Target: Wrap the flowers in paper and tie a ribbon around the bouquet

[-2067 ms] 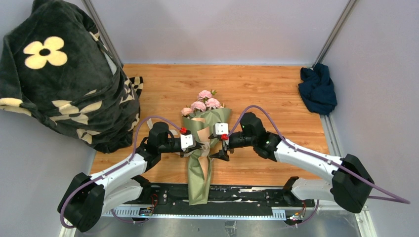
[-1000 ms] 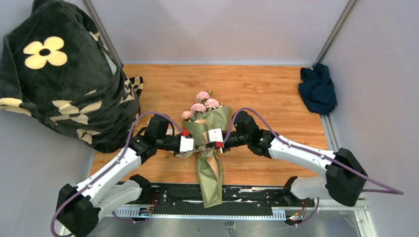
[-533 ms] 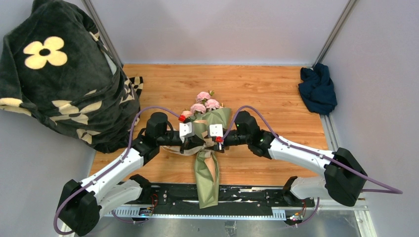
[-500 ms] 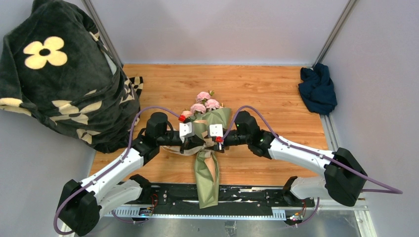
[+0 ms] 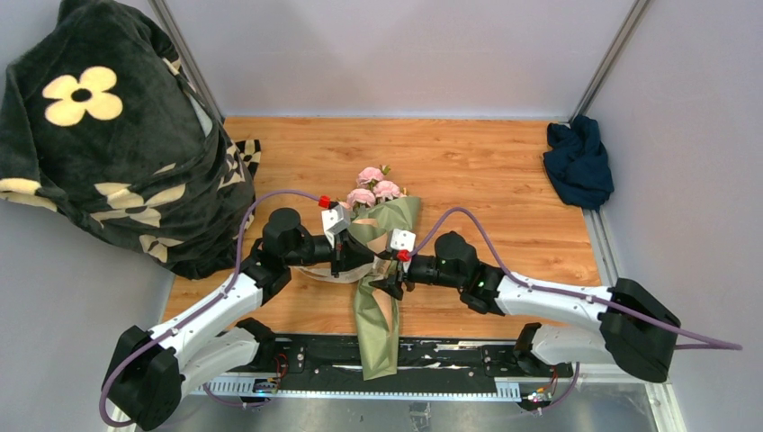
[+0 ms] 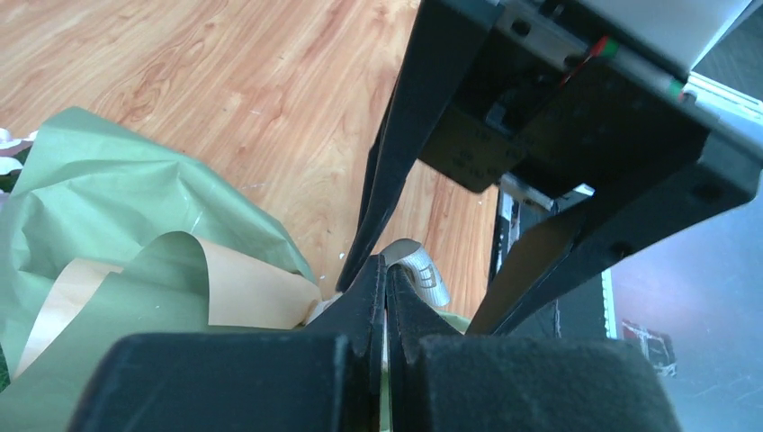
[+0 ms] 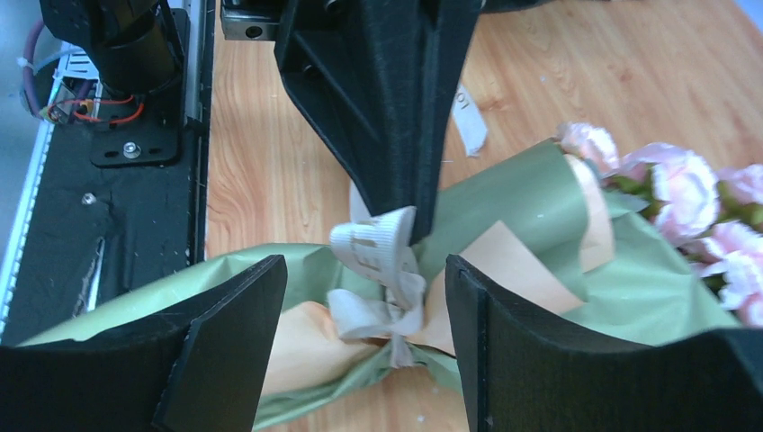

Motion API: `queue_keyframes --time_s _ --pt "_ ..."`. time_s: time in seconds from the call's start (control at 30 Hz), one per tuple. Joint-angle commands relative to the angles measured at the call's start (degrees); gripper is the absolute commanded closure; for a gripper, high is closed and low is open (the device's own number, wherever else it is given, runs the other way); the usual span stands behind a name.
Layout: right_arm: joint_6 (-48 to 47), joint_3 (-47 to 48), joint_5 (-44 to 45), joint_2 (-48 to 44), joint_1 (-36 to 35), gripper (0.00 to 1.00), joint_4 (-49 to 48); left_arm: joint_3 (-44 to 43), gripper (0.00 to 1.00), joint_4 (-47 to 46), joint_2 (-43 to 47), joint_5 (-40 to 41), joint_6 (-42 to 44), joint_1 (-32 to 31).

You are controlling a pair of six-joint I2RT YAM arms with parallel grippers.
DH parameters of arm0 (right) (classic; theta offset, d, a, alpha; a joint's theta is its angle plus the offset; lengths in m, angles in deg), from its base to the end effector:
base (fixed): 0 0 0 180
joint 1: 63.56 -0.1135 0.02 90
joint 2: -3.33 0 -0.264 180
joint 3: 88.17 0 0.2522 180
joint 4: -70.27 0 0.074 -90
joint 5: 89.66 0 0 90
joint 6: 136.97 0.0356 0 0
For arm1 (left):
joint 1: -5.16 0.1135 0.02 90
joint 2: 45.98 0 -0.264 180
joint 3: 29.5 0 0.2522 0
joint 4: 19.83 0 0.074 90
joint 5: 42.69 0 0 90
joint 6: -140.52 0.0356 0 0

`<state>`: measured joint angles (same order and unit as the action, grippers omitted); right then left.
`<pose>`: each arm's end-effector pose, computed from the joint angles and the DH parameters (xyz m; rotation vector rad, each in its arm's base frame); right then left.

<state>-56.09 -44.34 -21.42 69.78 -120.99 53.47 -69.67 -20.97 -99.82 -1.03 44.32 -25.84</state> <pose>0.1255 0.2210 0.2477 -1.2002 1.2815 0.9428 0.1617 -0.1282 0.2459 1.0014 1.5903 -1.2045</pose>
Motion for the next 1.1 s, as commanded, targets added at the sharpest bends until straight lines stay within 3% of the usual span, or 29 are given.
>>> queue_keyframes --time_s 0.0,0.13,0.3,0.47,0.5,0.53,0.6,0.63,0.73,0.8,0.97,1.07 --pt "7.75 0.54 6.56 3.64 -1.71 0.35 -8.01 1.07 1.0 -3.61 0.35 1.85 -4.01 -0.44" --pt "8.75 2.03 6.81 5.9 -1.81 0.46 -8.54 1.67 1.0 -3.56 0.57 2.38 -4.43 -0.46" --pt "8.77 1.84 6.99 6.46 -1.77 0.68 -8.89 1.79 1.0 -3.56 0.85 2.81 -4.24 -0.45" --pt "7.95 1.24 5.95 6.6 -1.72 0.99 -9.3 2.07 1.0 -3.64 0.72 3.11 -4.37 -0.46" --pt "7.17 0.81 5.26 6.54 -1.72 1.0 -9.59 1.99 0.98 -3.69 0.86 3.08 -4.22 -0.44" --pt "5.7 0.33 4.19 6.45 -1.72 1.0 -9.86 1.56 0.85 -2.9 1.1 3.27 -2.94 -0.35" --pt "3.35 -0.11 1.99 6.19 -1.66 1.0 -8.61 -1.76 0.48 3.0 1.98 3.86 2.89 0.8" --pt "1.3 0.17 -0.25 6.0 -1.68 1.0 -6.52 -4.17 0.37 8.43 2.1 4.95 7.45 1.8" --pt "-3.53 1.93 -6.53 6.27 -1.72 1.0 1.13 -11.62 0.31 25.43 0.49 7.84 22.67 8.5" --pt "-5.25 2.43 -9.33 6.84 -1.72 1.0 3.62 -14.72 0.31 34.53 -1.55 16.11 29.04 13.61" --pt "-7.63 3.08 -10.93 8.09 -1.72 1.0 5.35 -21.04 0.27 45.64 -12.23 46.1 28.21 19.01" --pt "-8.43 3.14 -11.37 8.34 -1.72 1.0 4.46 -20.9 0.24 47.9 -16.15 46.13 27.25 20.01"
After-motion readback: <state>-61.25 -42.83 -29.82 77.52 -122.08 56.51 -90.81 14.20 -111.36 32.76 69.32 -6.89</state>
